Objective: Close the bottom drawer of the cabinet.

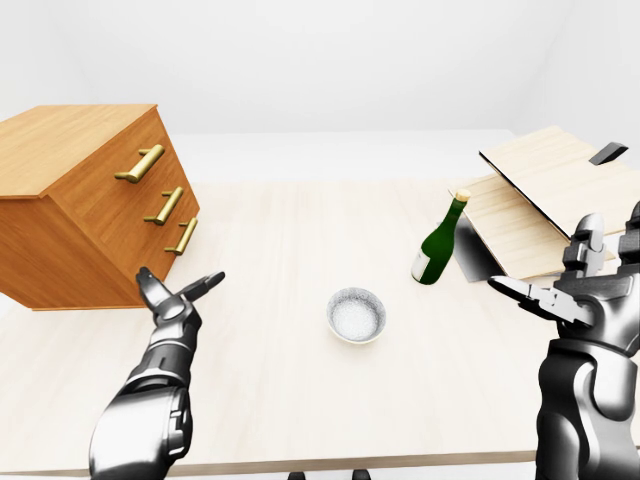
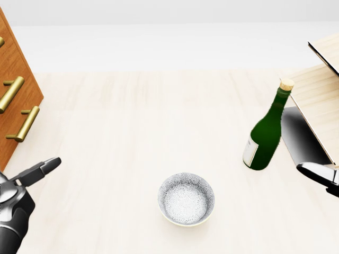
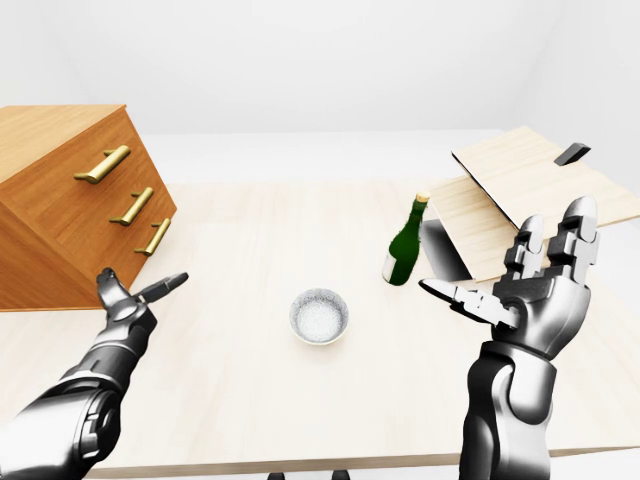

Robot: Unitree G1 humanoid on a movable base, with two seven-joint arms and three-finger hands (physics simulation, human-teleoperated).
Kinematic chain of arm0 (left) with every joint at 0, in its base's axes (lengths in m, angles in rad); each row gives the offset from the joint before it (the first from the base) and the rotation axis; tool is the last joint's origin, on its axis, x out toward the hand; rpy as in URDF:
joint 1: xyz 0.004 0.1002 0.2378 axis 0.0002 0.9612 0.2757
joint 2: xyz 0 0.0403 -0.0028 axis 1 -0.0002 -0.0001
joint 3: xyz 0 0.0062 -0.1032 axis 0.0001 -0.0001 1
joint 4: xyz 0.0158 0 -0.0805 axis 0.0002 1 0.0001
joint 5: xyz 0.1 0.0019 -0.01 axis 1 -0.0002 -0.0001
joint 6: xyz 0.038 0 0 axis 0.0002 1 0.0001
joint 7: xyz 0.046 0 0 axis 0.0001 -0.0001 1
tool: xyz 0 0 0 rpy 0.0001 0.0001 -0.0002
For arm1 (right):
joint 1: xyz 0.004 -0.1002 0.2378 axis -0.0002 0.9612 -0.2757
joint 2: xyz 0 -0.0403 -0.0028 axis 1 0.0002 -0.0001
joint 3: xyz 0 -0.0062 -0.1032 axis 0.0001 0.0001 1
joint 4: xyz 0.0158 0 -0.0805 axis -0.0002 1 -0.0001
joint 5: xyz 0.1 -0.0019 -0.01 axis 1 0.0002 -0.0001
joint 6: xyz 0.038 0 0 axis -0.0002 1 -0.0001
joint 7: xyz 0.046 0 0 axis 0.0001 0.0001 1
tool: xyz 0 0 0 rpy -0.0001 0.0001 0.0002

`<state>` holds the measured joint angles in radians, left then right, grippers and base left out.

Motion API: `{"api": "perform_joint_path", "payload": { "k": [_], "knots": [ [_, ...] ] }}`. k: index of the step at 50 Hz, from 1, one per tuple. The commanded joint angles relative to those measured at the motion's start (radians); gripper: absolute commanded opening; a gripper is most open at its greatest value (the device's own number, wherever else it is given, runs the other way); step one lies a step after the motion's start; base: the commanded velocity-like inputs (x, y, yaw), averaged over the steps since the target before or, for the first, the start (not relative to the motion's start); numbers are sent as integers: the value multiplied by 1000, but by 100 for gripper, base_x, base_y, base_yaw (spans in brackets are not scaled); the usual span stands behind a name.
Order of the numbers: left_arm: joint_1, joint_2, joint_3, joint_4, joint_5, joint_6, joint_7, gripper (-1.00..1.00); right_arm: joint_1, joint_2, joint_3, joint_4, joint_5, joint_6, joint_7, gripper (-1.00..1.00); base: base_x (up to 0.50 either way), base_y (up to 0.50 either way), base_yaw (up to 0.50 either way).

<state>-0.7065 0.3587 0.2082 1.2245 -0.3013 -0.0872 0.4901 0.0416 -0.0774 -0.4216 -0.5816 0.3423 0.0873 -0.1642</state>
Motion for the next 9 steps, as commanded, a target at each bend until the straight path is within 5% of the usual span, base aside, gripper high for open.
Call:
{"api": "perform_joint_path", "payload": {
  "k": [1, 9],
  "knots": [
    [34, 97, 89, 20, -54, 0, 33, 100, -2, -1, 0, -1, 1, 0, -1, 100, 0, 0, 0],
    [26, 80, 75, 26, -41, 0, 33, 100, -5, -3, 0, -6, 1, 0, -4, 100, 0, 0, 0]
  ]
}}
